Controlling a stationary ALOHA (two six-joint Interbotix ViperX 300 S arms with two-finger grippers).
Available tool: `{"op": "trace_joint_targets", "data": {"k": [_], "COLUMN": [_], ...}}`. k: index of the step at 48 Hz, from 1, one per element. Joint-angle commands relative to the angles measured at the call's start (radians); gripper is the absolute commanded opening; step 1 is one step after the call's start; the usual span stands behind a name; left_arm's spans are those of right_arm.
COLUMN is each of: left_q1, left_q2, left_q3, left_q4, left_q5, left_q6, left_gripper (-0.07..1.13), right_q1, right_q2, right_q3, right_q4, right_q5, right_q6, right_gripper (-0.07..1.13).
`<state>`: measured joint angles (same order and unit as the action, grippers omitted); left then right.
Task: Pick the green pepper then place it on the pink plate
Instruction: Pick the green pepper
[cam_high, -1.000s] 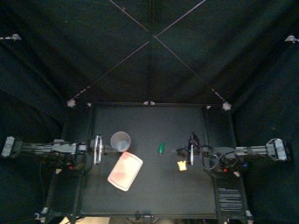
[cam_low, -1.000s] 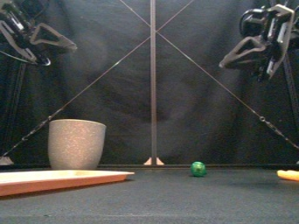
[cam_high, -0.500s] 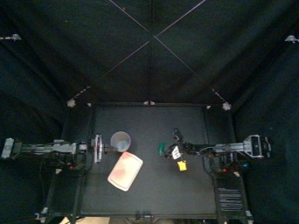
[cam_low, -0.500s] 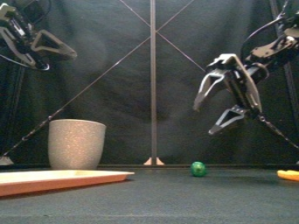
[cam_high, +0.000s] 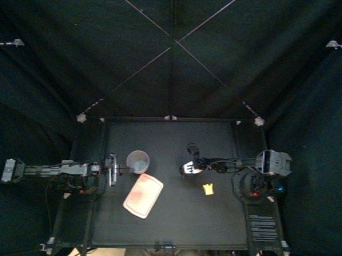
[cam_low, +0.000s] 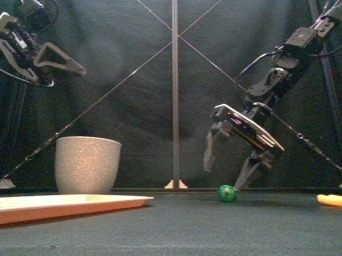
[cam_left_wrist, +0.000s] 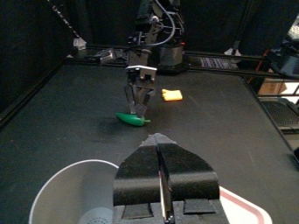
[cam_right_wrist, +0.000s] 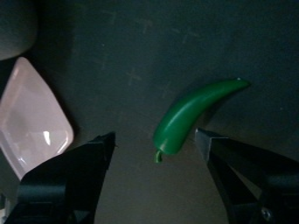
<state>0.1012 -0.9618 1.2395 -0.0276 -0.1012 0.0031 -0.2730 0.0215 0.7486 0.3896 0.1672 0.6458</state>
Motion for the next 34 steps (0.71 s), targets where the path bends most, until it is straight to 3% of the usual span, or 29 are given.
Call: {"op": "trace_joint_targets", "data": {"k": [1,16,29,34], "left_q1": [0.003,-0.003,-0.006,-0.006], "left_q2": [0.005,0.005,0.003,0.005], "left_q3": [-0.014,-0.014,-0.011,-0.011], "left_q4": [-0.005,-0.017,-0.017,-0.017], "left_q5": [-0.012,-0.017,-0.017,-0.017], "left_q6": [-0.002,-0.002,-0.002,-0.002], "left_gripper": [0.1,0.1,0.1,0.1], "right_q1": [-0.009,-0.011,-0.011,-0.005], "right_q2": [-0.003,0.052,0.072,0.072], "right_q3": [-0.046,-0.083,-0.095,-0.104], "right_q4": [-0.011,-0.011,-0.023,-0.054], "right_q5": [0.049,0.078,0.087,0.089], "right_q6": [0.002,0.002,0.0,0.002], "right_gripper": [1.04,1.0,0.75,0.72]}}
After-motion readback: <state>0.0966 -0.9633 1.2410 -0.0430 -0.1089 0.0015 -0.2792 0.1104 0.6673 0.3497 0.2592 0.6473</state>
